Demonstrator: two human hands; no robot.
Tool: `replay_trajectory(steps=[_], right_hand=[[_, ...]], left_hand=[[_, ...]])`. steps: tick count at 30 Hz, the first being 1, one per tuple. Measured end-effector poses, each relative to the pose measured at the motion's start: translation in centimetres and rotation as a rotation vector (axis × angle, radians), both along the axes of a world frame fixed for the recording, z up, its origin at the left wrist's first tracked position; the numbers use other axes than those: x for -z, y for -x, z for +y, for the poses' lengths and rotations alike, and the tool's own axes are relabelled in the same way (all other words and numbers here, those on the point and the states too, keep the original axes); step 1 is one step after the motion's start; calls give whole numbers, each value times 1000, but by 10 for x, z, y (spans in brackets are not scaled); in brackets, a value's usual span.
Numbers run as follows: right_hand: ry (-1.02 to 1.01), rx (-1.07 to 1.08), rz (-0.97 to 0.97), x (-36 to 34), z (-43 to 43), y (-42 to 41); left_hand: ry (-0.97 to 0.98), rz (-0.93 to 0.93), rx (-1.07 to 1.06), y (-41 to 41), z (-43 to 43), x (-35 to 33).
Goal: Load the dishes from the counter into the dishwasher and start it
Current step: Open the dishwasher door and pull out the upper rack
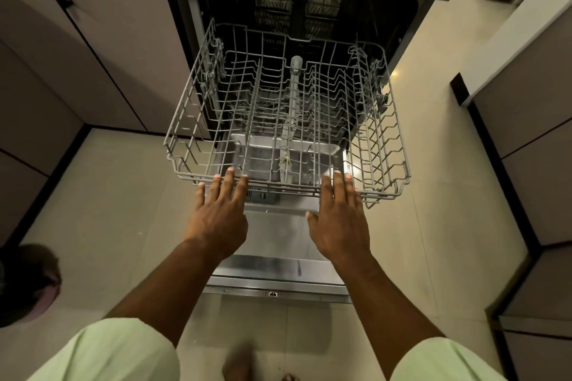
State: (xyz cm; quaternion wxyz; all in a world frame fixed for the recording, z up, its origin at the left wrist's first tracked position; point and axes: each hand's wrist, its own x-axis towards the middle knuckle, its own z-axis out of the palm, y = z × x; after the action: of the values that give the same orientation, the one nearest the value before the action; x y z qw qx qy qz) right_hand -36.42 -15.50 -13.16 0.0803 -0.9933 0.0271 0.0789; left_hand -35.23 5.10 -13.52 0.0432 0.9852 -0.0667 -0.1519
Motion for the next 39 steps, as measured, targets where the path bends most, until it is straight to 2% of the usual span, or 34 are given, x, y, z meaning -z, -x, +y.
replay_trajectory(steps=[9,18,25,30,34,39], right_hand=[[-64,-8,-70,-67,23,-2],[-169,-19,-71,-138,42,62],[-93,-85,-133,-174,50,92],[-79,-104,-198,-198,58,87],[-43,-88,-149,-213,68,80],[-2,-43,-115,-234,111,73]], left_hand=[[55,-66,-105,11,0,-68],[74,-54,-125,65,-14,-158],[75,-83,-155,100,-17,-198],[107,-132,-188,105,3,-212],[169,-157,-214,102,33,-222],[152,-184,-207,97,86,-240]])
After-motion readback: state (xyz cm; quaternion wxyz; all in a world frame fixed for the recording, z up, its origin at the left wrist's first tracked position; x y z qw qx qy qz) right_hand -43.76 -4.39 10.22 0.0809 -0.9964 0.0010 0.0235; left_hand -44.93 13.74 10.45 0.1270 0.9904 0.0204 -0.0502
